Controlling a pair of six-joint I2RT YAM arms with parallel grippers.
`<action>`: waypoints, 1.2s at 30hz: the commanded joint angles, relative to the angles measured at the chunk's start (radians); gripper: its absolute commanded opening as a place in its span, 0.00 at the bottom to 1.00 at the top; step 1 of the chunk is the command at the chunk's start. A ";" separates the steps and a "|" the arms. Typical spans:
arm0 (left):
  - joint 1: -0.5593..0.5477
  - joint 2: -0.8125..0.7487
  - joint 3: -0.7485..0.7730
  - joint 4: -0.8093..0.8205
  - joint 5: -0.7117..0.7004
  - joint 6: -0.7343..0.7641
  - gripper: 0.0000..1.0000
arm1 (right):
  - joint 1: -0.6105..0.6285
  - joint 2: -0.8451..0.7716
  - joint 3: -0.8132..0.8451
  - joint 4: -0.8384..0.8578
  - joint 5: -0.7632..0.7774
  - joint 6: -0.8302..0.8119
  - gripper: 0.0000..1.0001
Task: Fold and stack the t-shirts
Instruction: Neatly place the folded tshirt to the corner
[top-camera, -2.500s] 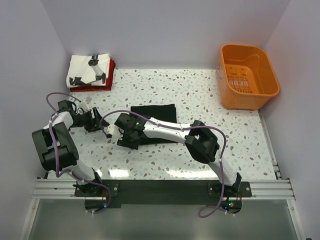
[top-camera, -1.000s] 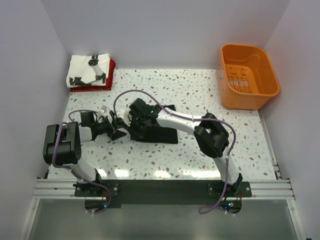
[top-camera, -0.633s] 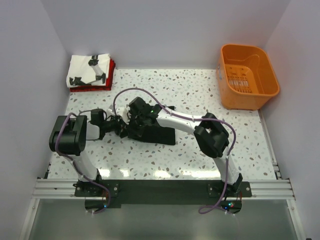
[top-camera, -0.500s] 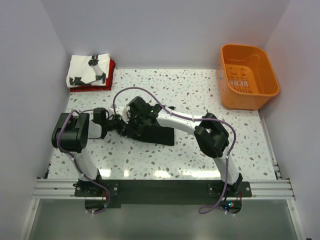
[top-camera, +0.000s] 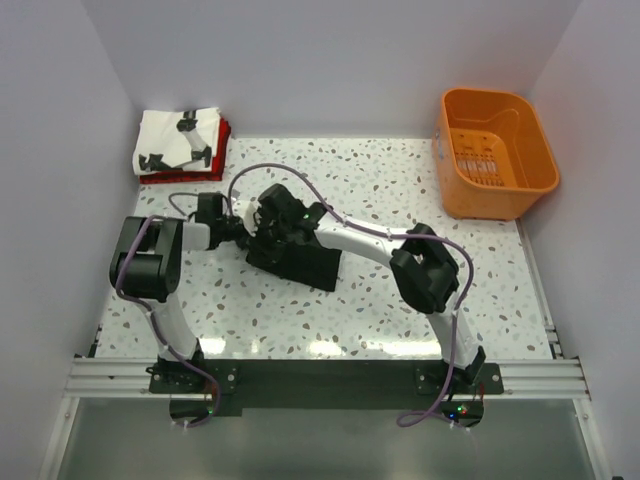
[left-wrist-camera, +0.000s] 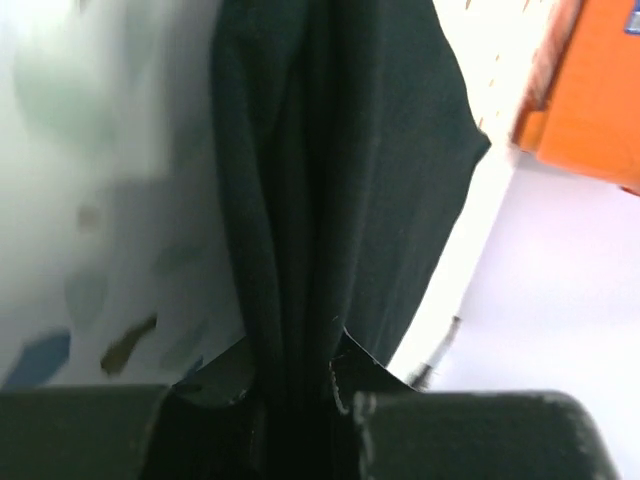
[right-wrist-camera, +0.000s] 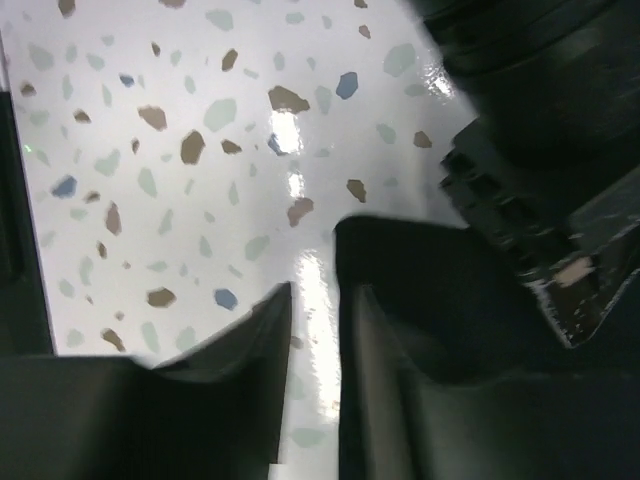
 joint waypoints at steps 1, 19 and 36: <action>0.002 0.010 0.197 -0.297 -0.128 0.235 0.08 | -0.035 -0.085 0.033 -0.001 -0.063 0.045 0.42; 0.040 0.453 1.342 -0.939 -0.449 1.002 0.20 | -0.342 -0.318 -0.164 -0.274 0.006 -0.150 0.99; 0.057 0.366 1.442 -0.734 -0.646 1.211 0.00 | -0.351 -0.300 -0.150 -0.309 0.018 -0.170 0.99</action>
